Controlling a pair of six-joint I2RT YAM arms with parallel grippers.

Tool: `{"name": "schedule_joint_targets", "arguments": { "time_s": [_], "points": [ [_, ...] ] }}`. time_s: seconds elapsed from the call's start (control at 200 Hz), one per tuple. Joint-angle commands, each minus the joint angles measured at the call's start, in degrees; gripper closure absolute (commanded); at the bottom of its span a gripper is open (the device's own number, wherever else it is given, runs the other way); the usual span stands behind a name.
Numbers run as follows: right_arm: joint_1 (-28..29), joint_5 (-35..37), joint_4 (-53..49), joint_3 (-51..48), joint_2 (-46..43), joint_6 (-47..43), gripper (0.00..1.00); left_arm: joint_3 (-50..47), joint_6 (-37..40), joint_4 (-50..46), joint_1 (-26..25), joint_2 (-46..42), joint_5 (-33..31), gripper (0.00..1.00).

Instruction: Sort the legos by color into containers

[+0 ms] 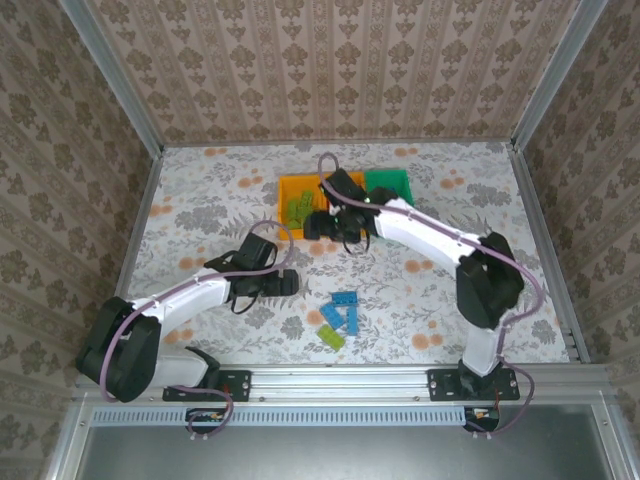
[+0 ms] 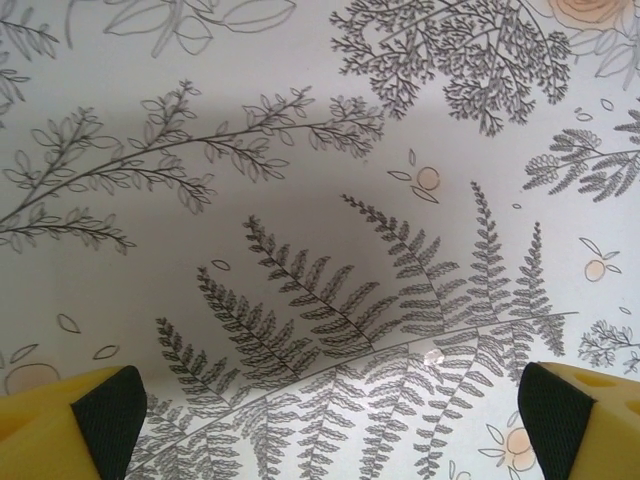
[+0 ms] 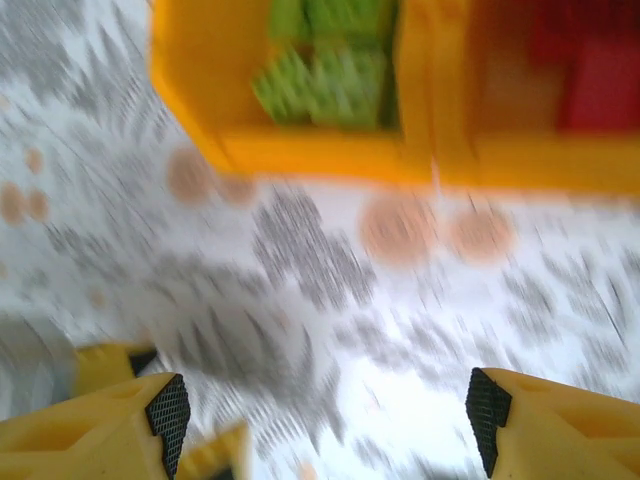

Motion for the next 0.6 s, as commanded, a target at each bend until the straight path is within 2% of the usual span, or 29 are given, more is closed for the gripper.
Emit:
{"name": "schedule_joint_targets", "arguments": {
  "time_s": [0.0, 0.105, 0.295, 0.595],
  "points": [
    [4.04, 7.17, -7.10, -10.06, -6.68, 5.11, 0.24, 1.66, 0.17, -0.56, 0.78, 0.91, -1.26, 0.01],
    [7.87, 7.74, -6.00, -16.11, -10.49, 9.52, 0.27, 2.86, 1.20, -0.90, 0.95, 2.25, -1.10, 0.01],
    [13.22, 10.66, -10.08, -19.25, -10.47, 13.62, 0.30, 3.47, 2.07, -1.20, 0.95, 2.87, -0.97, 0.01],
    [14.44, 9.59, -6.59, -24.97, -11.18, 17.05, 0.42, 3.00, 1.74, -0.67, 0.95, 3.13, -0.09, 0.01]
  ]
}}
